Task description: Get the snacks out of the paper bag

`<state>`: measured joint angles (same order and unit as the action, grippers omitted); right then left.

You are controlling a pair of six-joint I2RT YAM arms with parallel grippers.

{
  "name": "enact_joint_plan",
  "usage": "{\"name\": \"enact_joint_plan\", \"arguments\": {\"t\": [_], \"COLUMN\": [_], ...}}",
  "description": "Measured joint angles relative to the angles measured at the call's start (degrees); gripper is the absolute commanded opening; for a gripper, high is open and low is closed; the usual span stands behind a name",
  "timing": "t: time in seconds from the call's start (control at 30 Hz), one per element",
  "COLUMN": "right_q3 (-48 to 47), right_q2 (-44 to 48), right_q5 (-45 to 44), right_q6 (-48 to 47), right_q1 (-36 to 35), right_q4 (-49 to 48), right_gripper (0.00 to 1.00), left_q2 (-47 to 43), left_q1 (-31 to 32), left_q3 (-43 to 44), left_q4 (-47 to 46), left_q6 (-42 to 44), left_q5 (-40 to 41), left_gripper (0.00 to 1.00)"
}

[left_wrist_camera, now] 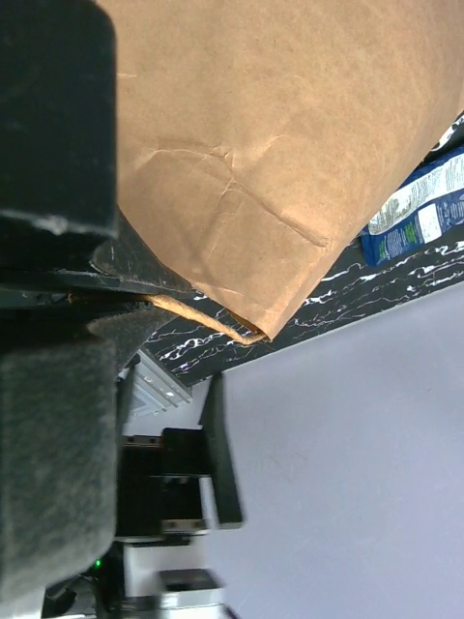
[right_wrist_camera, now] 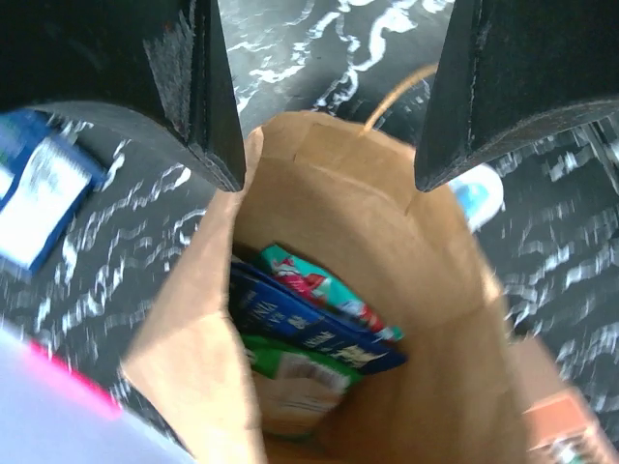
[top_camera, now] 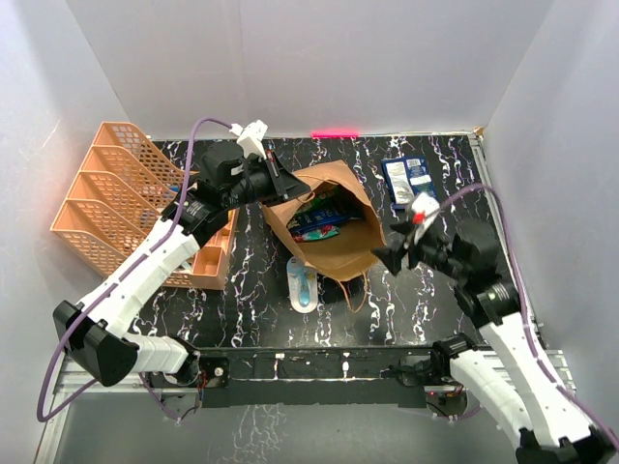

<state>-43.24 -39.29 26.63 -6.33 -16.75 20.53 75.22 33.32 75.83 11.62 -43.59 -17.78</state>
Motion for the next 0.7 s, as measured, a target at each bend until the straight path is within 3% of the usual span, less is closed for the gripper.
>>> {"name": "enact_joint_plan", "arguments": {"t": [0.17,0.33,0.43,0.57,0.7], "right_q3": [3.8,2.1,1.3,1.3,-0.2], "right_q2": [7.3,0.0,-4.9,-6.5,-11.8], "right_q5": [13.6,18.3,18.5,16.5,9.2], "right_q6": [-22.4,-39.5,-45.8,-51.2,-55.7], "right_q1": [-0.2,-5.1,-8.7,-11.5,-16.3], "right_q4": [2.3,6.1,7.8,8.2,7.3], "right_gripper": [0.72,0.68,0.68,0.60,0.54], "left_q2": [-0.4,-0.4,-0.5,-0.4,-0.4], "left_q1": [0.0,0.0,0.0,-0.1,-0.1], "left_q3": [0.0,-0.2,-1.0,-1.4,-1.4], "left_q4": [-0.1,-0.6,-1.4,-2.2,-2.6], "left_q6": [0.1,0.1,0.0,-0.3,-0.5], "left_q5": [0.2,0.2,-0.1,-0.9,-1.6], "left_gripper": [0.00,0.00,0.00,0.00,0.00]}}
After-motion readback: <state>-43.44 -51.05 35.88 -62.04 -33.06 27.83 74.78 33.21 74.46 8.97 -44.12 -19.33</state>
